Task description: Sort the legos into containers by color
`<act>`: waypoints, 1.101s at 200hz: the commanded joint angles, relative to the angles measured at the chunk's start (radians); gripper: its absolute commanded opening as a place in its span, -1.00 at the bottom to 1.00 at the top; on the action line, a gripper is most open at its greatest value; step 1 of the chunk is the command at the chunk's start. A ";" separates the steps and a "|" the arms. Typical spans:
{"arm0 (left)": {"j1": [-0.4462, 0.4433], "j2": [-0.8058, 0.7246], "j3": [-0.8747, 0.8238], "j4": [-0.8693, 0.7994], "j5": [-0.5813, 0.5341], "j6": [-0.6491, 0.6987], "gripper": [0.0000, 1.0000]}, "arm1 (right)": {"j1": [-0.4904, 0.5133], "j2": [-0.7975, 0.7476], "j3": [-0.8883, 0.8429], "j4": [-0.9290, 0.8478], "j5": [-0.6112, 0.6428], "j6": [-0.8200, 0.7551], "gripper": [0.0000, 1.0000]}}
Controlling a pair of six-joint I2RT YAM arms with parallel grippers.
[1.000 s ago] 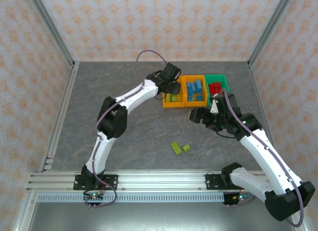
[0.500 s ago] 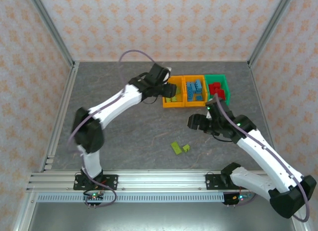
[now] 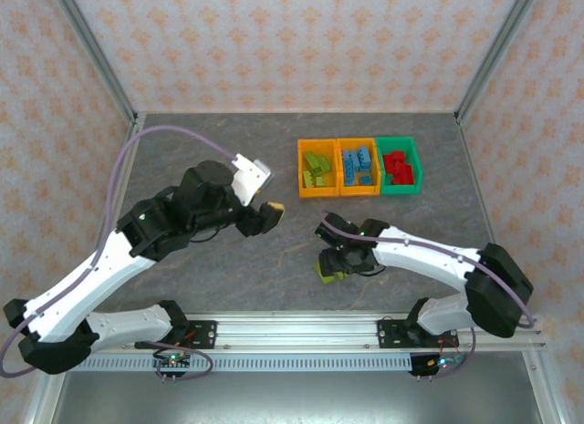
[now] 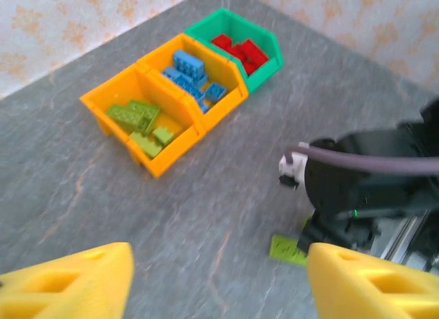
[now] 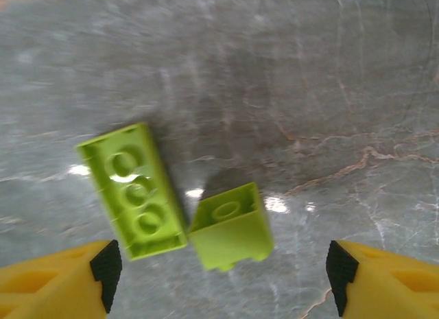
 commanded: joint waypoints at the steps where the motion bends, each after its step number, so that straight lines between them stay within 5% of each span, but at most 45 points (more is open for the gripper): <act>1: -0.005 -0.055 -0.067 -0.145 0.003 0.124 0.51 | 0.003 0.035 -0.033 0.087 0.095 0.036 0.47; 39: -0.006 -0.124 -0.219 -0.059 -0.010 0.139 0.63 | 0.003 0.073 -0.069 0.141 0.061 0.058 -0.08; 107: -0.002 -0.108 -0.268 -0.044 0.025 0.179 0.69 | 0.003 0.033 -0.075 0.152 0.064 0.109 -0.40; 164: 0.011 -0.118 -0.300 -0.033 0.184 0.229 0.94 | -0.106 -0.170 0.093 0.168 0.249 0.056 -0.50; 220: 0.022 -0.128 -0.325 -0.018 0.216 0.244 1.00 | -0.311 0.182 0.456 0.279 0.190 -0.133 -0.52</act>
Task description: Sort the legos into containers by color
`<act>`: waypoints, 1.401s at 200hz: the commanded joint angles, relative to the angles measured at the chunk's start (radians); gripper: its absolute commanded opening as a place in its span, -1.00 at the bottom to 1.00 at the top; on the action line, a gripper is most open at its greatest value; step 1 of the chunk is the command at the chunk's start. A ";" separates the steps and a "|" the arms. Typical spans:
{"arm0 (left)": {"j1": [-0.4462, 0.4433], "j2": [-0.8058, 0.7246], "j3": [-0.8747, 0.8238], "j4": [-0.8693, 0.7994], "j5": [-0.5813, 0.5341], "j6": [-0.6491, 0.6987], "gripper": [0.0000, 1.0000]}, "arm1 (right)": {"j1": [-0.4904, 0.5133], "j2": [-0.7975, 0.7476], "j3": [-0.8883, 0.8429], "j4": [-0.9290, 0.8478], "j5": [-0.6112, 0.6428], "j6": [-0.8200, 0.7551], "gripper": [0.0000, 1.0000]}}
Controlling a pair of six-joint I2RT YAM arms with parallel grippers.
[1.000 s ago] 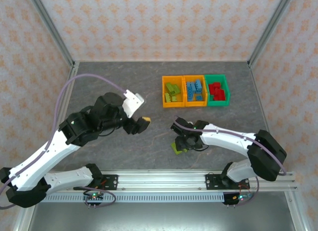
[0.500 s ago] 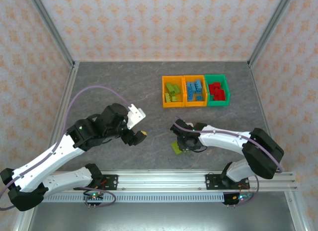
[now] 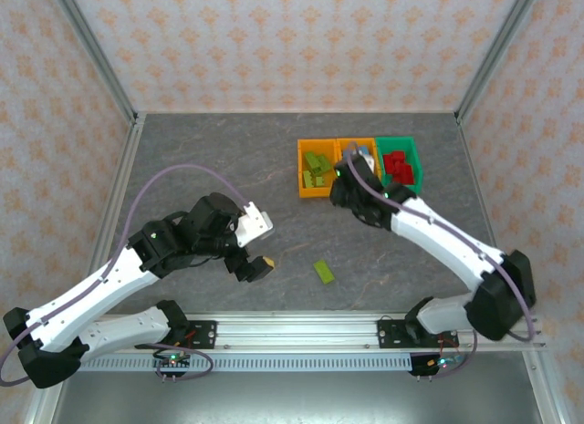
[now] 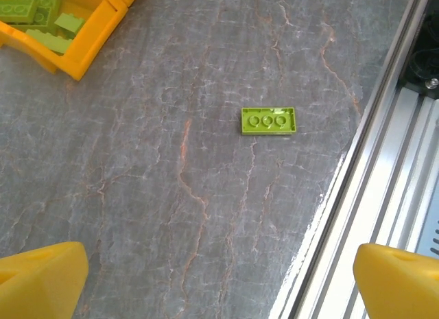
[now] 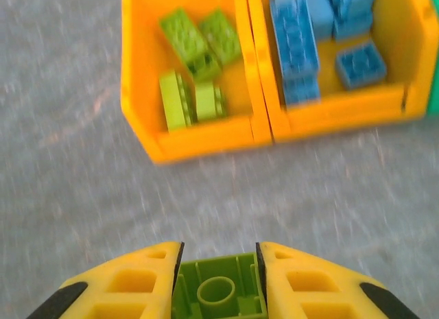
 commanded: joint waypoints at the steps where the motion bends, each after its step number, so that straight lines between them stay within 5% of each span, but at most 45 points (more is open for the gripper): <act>1: 0.013 -0.024 -0.020 0.034 0.024 0.020 1.00 | -0.049 0.162 0.125 0.051 0.020 -0.113 -0.52; 43: 0.025 -0.017 -0.051 0.089 -0.270 -0.055 1.00 | -0.097 0.518 0.481 -0.024 0.068 -0.237 -0.47; 102: 0.041 -0.018 -0.045 0.087 -0.327 -0.069 1.00 | -0.124 0.760 0.800 -0.194 0.086 -0.256 0.10; 149: 0.042 -0.062 -0.058 0.100 -0.324 -0.064 1.00 | -0.072 0.431 0.449 -0.116 0.004 -0.237 0.19; 200: 0.044 -0.077 -0.061 0.104 -0.082 -0.028 1.00 | 0.133 0.077 0.004 -0.107 0.004 -0.165 0.33; 280: 0.043 -0.053 -0.067 0.103 -0.020 -0.015 1.00 | 0.379 0.020 -0.263 -0.142 -0.048 0.060 0.37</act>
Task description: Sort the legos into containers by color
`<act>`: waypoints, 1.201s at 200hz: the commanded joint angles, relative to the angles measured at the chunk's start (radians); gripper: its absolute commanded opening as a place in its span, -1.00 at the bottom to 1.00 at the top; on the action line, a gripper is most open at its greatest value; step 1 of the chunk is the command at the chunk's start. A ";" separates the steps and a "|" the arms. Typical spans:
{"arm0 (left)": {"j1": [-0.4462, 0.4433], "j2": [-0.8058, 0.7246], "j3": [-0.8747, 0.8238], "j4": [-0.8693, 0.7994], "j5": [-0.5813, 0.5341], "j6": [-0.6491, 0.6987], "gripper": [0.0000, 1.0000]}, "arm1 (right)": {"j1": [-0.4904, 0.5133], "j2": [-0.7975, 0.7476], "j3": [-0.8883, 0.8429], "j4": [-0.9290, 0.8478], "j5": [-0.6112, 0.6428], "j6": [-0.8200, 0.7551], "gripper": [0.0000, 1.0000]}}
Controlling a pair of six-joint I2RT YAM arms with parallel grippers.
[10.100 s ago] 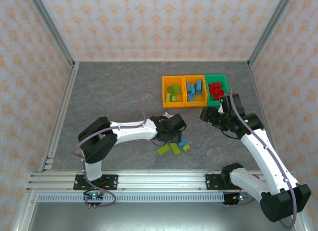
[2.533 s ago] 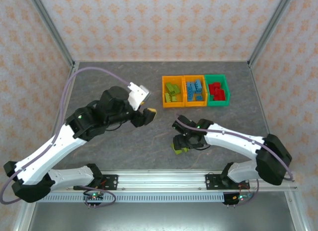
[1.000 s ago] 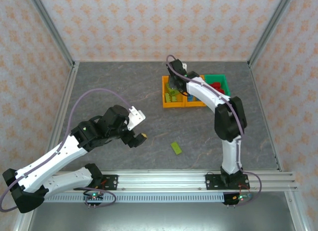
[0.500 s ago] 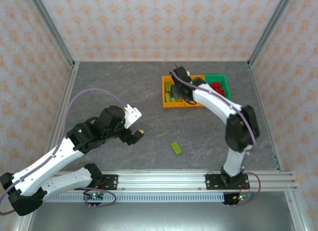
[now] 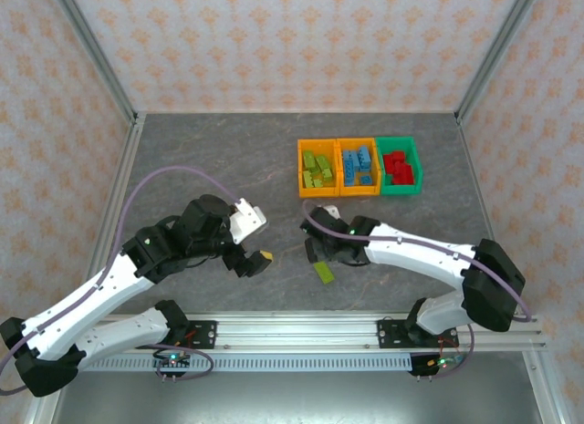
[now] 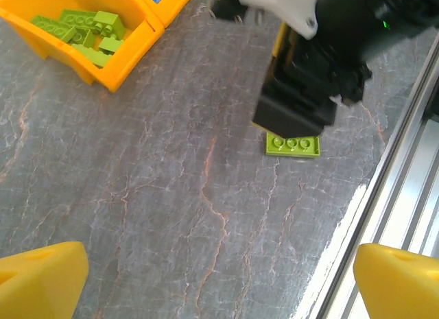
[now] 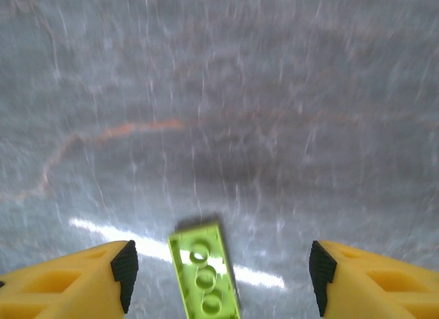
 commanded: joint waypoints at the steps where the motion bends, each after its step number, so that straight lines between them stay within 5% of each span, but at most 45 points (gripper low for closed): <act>1: 0.010 0.006 -0.010 0.016 0.020 0.023 1.00 | 0.035 0.011 -0.038 -0.011 -0.021 0.082 0.37; 62: 0.010 0.021 -0.010 0.009 0.004 0.023 1.00 | 0.090 0.152 -0.107 0.092 -0.077 0.105 0.14; 94: 0.010 0.026 -0.010 0.007 0.006 0.024 1.00 | 0.090 0.204 -0.108 0.103 -0.052 0.118 -0.28; 147: 0.010 0.021 -0.010 0.009 0.006 0.027 1.00 | 0.082 0.081 -0.101 0.081 0.037 0.150 -0.47; 196: 0.011 0.019 -0.003 0.004 -0.030 0.020 1.00 | -0.095 -0.079 0.003 0.153 0.132 0.040 -0.47; 240: 0.011 0.005 -0.003 -0.001 -0.060 0.020 1.00 | -0.329 0.172 0.306 0.204 0.054 -0.144 -0.47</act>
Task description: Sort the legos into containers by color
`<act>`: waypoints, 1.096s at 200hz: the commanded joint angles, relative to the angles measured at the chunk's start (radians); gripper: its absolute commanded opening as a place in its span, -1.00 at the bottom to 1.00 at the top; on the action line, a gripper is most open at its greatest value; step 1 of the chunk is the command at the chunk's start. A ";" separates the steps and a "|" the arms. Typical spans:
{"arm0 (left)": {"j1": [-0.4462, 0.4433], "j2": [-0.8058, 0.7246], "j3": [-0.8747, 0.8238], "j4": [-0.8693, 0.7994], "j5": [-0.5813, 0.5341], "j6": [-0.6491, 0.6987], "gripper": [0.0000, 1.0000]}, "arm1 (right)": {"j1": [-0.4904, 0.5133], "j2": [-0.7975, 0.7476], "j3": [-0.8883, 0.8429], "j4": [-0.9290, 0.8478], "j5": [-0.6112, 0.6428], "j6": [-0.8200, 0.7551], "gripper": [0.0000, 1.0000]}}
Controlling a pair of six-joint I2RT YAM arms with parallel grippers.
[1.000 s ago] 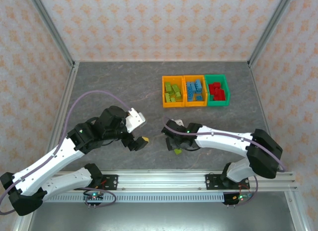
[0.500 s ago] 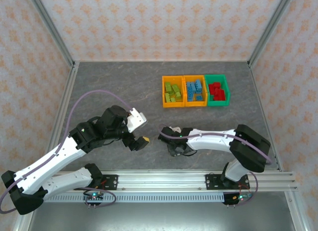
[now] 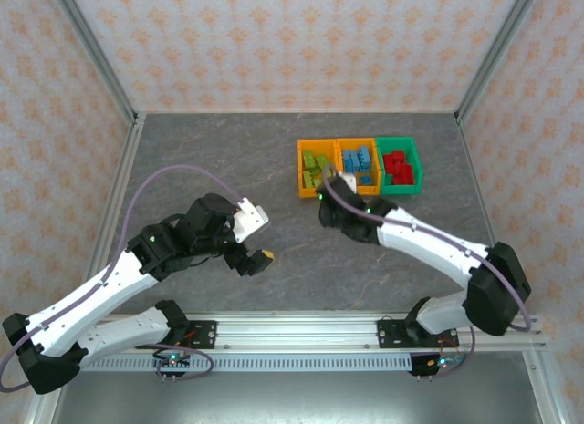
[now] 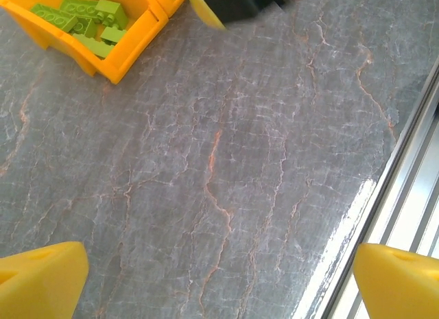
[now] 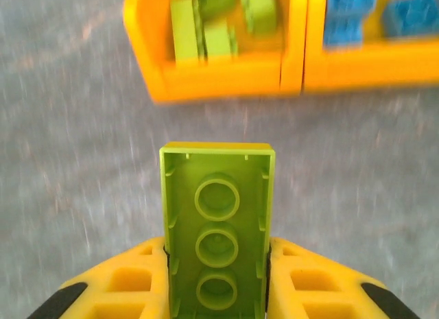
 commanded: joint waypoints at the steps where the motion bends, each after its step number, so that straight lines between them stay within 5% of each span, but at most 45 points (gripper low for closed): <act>1: 0.011 -0.020 -0.003 -0.001 -0.038 0.020 1.00 | -0.092 0.153 0.166 0.041 -0.014 -0.132 -0.47; 79: 0.013 0.013 0.001 -0.011 -0.117 0.012 1.00 | -0.249 0.717 0.804 -0.125 -0.038 -0.218 -0.50; 109: 0.013 0.011 0.001 -0.010 -0.152 0.005 1.00 | -0.252 0.765 0.904 -0.221 -0.045 -0.225 -0.13; 168: 0.013 -0.085 0.019 0.003 -0.174 -0.028 1.00 | -0.252 0.397 0.571 -0.140 -0.033 -0.214 -0.08; 201: 0.013 -0.153 0.062 0.056 -0.328 -0.291 1.00 | -0.252 0.030 0.215 -0.042 0.074 -0.204 0.00; 219: 0.013 -0.207 -0.026 0.156 -0.499 -0.392 1.00 | -0.254 -0.165 0.024 0.012 0.179 -0.211 0.10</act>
